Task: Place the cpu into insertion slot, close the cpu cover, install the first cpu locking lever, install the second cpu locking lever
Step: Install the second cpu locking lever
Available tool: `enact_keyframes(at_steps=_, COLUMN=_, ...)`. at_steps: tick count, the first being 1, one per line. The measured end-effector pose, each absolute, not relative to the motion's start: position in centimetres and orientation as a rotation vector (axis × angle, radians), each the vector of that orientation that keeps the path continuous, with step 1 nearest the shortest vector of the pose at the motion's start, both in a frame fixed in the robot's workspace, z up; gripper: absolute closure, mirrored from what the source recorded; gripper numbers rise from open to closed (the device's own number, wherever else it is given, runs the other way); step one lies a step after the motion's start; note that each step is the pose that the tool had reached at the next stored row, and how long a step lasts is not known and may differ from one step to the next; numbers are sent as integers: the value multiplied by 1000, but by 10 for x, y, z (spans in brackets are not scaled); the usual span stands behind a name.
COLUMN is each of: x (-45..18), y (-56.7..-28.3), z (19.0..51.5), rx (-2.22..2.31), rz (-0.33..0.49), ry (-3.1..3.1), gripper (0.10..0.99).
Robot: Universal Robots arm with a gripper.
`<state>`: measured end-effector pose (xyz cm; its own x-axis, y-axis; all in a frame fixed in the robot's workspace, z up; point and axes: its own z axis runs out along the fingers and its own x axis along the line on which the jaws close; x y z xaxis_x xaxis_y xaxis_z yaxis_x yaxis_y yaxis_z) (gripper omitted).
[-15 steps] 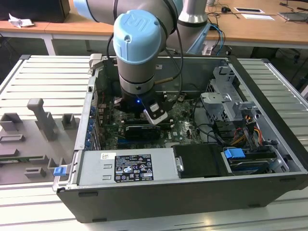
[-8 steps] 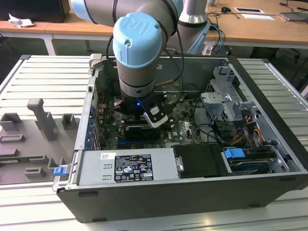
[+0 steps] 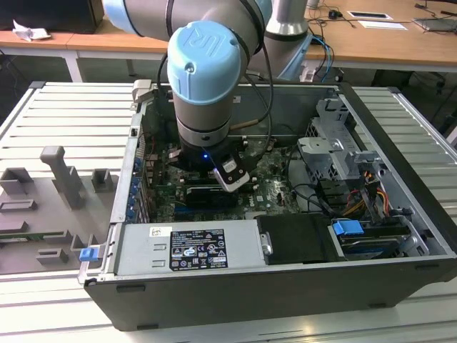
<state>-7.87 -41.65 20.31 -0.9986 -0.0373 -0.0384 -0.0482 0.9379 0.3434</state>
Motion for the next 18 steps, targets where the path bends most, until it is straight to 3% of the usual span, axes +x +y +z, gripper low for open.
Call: enact_keyframes(at_steps=18, x=-82, y=-410, z=191, rx=-66, rz=615, ry=3047, gripper=980)
